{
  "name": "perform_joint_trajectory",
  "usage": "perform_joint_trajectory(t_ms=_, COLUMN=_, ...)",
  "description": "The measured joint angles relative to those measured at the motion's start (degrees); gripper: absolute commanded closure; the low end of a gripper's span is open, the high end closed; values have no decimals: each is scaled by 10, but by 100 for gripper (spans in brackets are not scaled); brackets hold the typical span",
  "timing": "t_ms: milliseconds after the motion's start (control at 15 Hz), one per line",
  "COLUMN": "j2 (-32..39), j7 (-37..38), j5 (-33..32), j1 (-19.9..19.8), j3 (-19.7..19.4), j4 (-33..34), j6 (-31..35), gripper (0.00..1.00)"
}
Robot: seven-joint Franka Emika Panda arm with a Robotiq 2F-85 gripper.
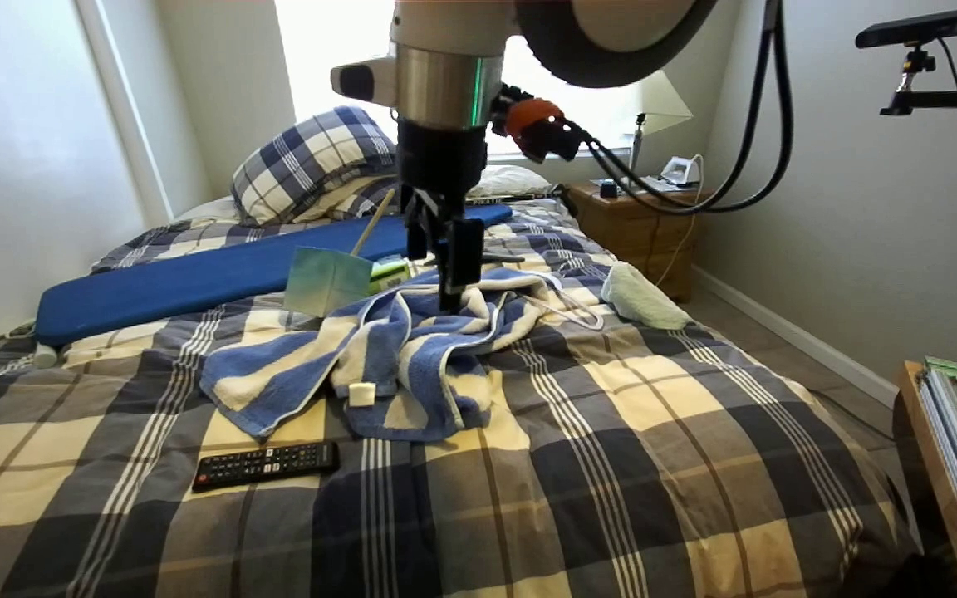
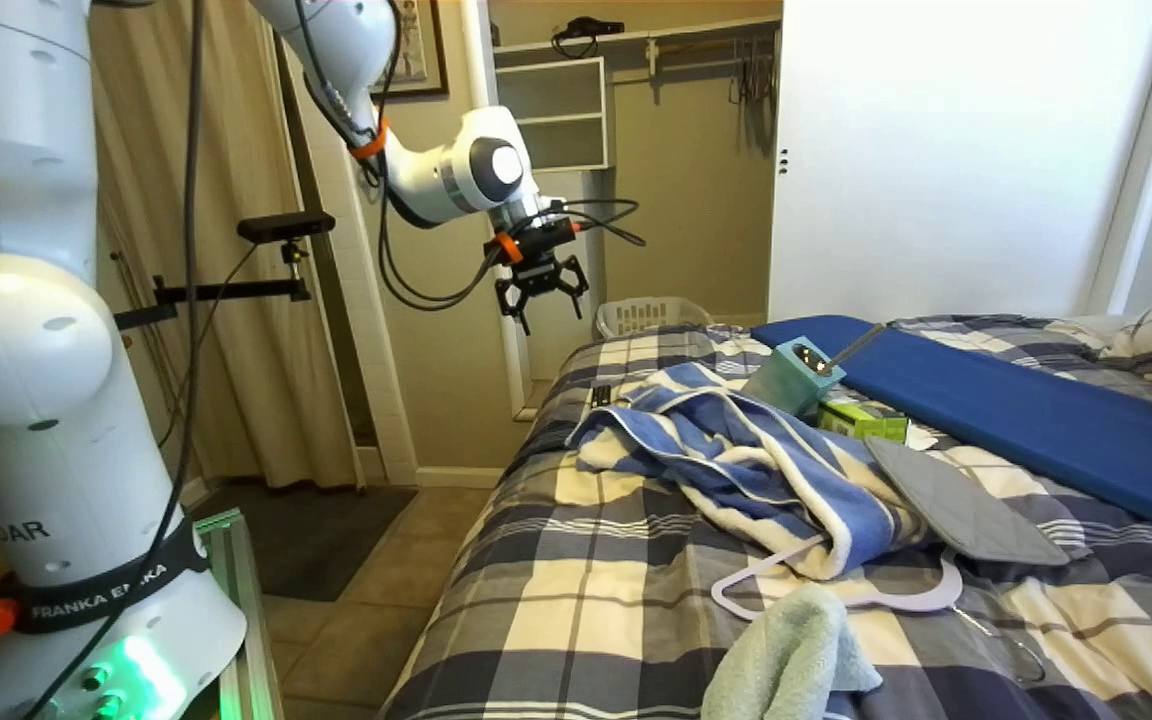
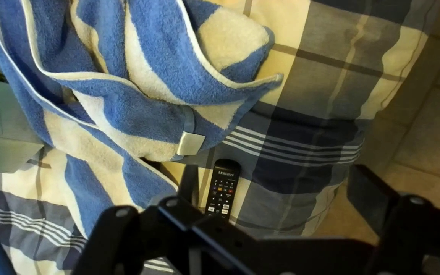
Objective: Move the black remote to the right
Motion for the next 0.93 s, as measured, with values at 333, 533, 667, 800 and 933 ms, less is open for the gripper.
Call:
perform_joint_trajectory(t_ms=333, j2=110, j7=67, j5=5, j1=5, j3=-1, j4=101, j6=0, gripper=0)
perform_joint_trajectory(t_ms=533, j2=174, j7=133, j5=5, j1=20, j3=-6, j4=164, j6=-12, gripper=0)
perform_joint_trajectory(t_ms=667, j2=213, j7=169, j5=5, j1=35, j3=-10, j4=204, j6=-17, gripper=0)
perform_joint_trajectory(t_ms=800, j2=253, j7=187, j5=5, j1=49, j3=-13, j4=242, j6=-18, gripper=0)
perform_joint_trajectory(t_ms=933, j2=290, j7=193, j5=5, j1=58, j3=-15, j4=281, j6=-18, gripper=0)
